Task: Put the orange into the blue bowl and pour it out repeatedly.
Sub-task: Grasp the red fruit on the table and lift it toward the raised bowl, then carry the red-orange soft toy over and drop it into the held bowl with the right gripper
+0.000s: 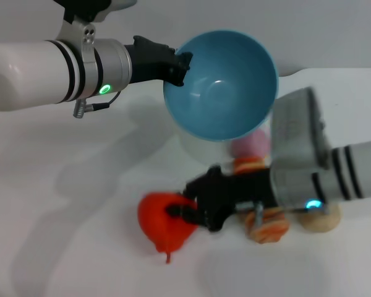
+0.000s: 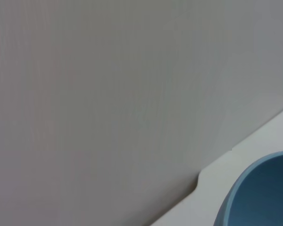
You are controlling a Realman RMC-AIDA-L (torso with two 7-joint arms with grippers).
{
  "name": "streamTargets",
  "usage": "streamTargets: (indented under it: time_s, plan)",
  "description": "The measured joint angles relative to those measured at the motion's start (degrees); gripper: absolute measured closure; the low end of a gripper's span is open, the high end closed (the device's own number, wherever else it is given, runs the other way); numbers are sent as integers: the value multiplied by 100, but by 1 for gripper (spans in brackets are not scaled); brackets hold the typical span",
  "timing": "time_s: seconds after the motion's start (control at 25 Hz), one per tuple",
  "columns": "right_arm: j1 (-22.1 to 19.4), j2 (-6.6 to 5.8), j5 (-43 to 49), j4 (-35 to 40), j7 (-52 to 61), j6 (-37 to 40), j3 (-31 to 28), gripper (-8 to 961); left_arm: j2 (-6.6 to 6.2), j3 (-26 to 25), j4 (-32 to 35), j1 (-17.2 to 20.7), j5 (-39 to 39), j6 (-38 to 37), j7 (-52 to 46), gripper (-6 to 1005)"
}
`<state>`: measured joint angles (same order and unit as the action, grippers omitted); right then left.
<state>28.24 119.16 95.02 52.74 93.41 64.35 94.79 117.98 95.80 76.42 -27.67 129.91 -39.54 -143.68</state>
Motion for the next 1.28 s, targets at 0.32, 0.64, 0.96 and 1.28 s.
streamTargets:
  time_s: [0.32,0.64,0.96,1.28]
  plan:
    - [-234,-30,-46,725,-33,1311,-1439,831,-3,-10,-175,-20,100,-58,16,1001]
    - [-539,-37,-232,1902,74,2521,-3267,896,-3,-47,-322,-262,126,-732,-35,1000]
    - [-629,-31,188,1818,238,2649,-3707,922,11,-45,-182,-672,318,-1628,-360,1001]
    - [-536,-62,453,961,292,2403,-3640,921,24,-45,-182,-699,488,-1595,-487,1000]
